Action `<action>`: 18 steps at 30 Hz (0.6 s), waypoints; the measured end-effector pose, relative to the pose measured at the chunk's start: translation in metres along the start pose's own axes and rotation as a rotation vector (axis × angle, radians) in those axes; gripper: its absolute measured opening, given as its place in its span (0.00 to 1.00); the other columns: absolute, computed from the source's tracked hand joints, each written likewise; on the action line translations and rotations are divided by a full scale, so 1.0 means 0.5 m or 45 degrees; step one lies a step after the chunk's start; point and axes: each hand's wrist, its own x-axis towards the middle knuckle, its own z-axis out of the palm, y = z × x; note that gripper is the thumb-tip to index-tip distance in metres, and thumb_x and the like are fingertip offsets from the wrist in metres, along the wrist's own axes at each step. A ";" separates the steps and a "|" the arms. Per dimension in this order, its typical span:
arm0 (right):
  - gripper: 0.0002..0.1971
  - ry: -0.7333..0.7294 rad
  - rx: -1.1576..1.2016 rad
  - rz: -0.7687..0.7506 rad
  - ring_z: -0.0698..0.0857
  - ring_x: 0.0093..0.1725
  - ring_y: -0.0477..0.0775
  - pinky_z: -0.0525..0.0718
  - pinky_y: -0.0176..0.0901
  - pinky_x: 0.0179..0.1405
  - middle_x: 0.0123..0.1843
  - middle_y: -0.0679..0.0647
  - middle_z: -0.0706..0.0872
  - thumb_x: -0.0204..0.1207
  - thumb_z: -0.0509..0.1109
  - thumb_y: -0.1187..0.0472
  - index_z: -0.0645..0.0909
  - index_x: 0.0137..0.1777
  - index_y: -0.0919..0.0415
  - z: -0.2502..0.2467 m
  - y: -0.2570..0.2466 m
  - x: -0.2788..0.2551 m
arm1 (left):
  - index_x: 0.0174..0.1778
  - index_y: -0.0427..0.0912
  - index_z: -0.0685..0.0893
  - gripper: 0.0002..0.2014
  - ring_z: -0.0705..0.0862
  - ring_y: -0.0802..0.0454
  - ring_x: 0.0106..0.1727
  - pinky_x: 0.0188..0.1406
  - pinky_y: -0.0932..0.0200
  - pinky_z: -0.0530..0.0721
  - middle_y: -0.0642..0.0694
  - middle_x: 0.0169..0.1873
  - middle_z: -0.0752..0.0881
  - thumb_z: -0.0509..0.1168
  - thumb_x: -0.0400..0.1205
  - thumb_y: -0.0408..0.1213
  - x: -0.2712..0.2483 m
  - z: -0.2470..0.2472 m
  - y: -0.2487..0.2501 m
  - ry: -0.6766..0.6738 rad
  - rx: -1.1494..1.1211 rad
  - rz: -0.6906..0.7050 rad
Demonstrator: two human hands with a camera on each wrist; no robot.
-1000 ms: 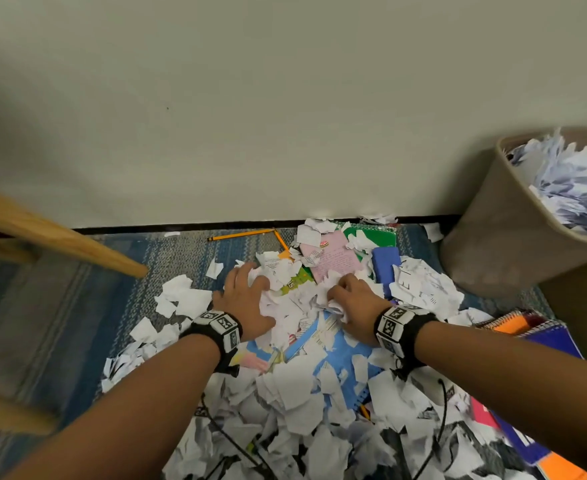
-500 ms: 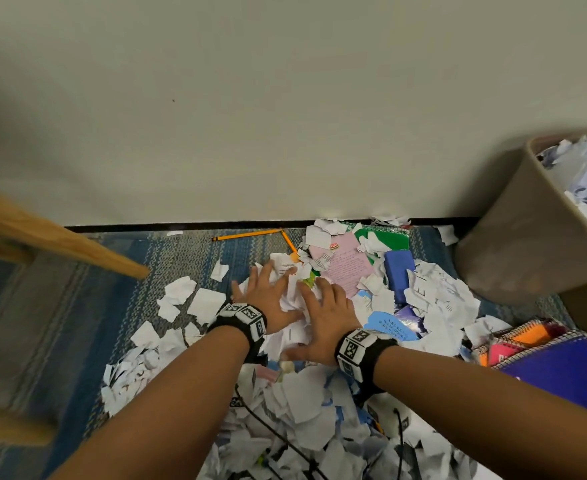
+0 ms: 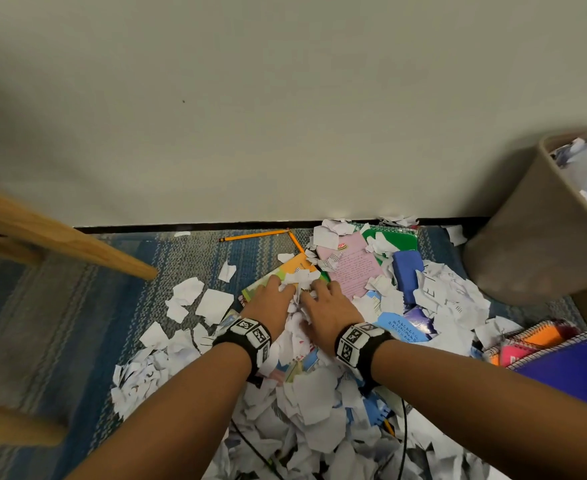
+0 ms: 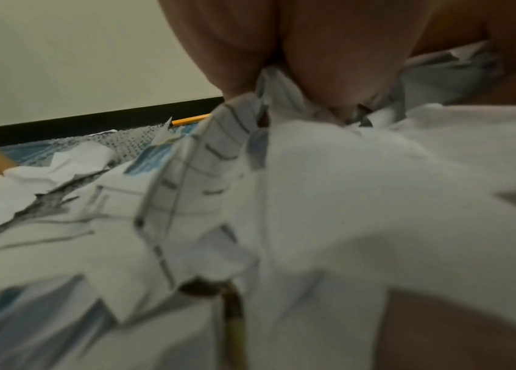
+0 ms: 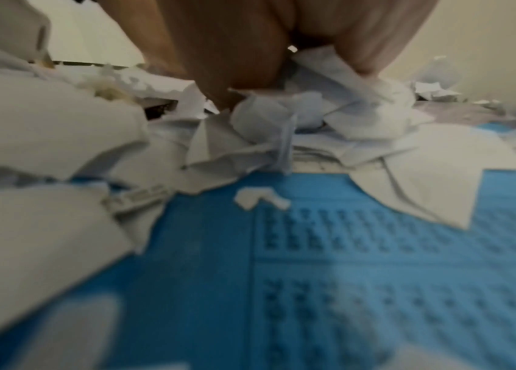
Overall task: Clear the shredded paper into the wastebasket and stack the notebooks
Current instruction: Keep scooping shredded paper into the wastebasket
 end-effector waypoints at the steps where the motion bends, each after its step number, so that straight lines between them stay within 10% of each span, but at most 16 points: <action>1: 0.25 -0.035 0.003 -0.024 0.65 0.71 0.67 0.81 0.57 0.59 0.76 0.63 0.64 0.80 0.64 0.54 0.66 0.76 0.58 -0.002 -0.005 -0.002 | 0.72 0.46 0.69 0.21 0.78 0.38 0.60 0.57 0.45 0.80 0.40 0.66 0.69 0.60 0.82 0.31 0.002 -0.005 0.000 -0.015 -0.038 -0.009; 10: 0.12 -0.181 0.258 -0.012 0.82 0.57 0.65 0.82 0.53 0.52 0.58 0.65 0.81 0.77 0.66 0.64 0.77 0.60 0.63 -0.075 0.015 0.009 | 0.68 0.44 0.74 0.16 0.80 0.34 0.59 0.55 0.46 0.80 0.38 0.61 0.75 0.59 0.83 0.34 0.015 -0.084 -0.029 0.091 -0.283 -0.130; 18: 0.14 0.193 0.598 0.169 0.79 0.45 0.55 0.73 0.37 0.41 0.48 0.53 0.82 0.72 0.73 0.62 0.82 0.58 0.56 -0.246 0.125 -0.019 | 0.62 0.38 0.77 0.13 0.78 0.35 0.57 0.50 0.52 0.72 0.34 0.55 0.78 0.60 0.81 0.28 0.052 -0.205 0.042 0.374 -0.444 -0.074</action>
